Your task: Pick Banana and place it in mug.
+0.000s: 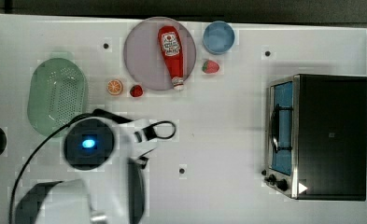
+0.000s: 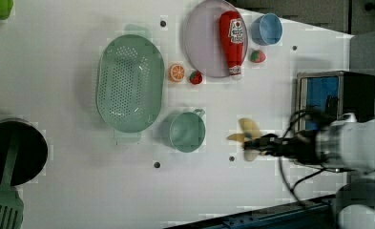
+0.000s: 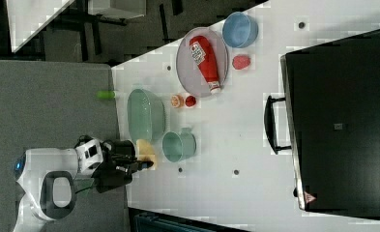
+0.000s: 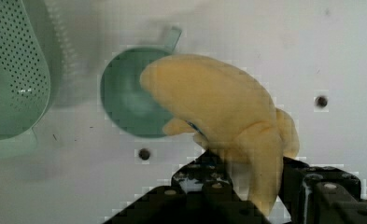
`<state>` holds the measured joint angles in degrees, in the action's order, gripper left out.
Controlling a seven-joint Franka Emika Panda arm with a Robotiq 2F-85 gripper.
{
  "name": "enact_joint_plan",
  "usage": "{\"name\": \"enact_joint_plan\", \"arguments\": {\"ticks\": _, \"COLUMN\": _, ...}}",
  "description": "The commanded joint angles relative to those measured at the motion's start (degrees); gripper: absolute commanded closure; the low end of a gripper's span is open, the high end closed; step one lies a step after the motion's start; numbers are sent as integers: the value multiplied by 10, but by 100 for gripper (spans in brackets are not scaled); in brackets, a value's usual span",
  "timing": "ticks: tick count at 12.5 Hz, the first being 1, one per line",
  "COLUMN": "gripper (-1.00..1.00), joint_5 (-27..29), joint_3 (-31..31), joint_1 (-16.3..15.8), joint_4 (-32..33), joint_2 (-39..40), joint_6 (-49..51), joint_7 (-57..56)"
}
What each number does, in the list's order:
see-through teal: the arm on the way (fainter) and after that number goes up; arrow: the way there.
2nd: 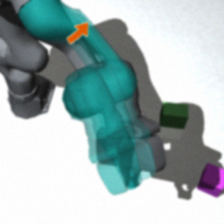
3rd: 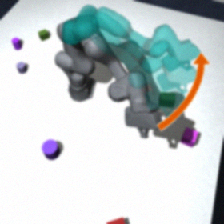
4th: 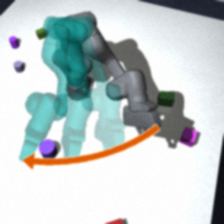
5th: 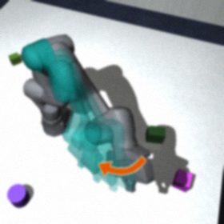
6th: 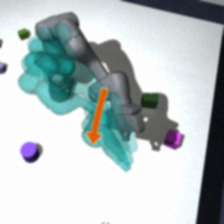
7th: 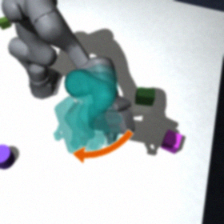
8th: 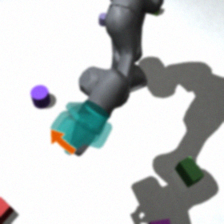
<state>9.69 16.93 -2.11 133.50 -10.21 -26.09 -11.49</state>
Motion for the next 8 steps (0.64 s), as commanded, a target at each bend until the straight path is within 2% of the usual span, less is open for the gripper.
{"name": "enact_joint_plan", "arguments": {"ticks": 1, "gripper": 37, "joint_5": -1, "joint_3": 49, "joint_1": -11, "joint_4": -8, "joint_2": 1, "joint_6": -55, "joint_7": 154}}
{"name": "enact_joint_plan", "arguments": {"ticks": 4, "gripper": 37, "joint_5": -10, "joint_3": 82, "joint_1": -11, "joint_4": -7, "joint_2": 52, "joint_6": -126, "joint_7": 223}}
{"name": "enact_joint_plan", "arguments": {"ticks": 8, "gripper": 37, "joint_5": -98, "joint_3": 91, "joint_1": -11, "joint_4": -8, "joint_2": 115, "joint_6": -166, "joint_7": 282}}
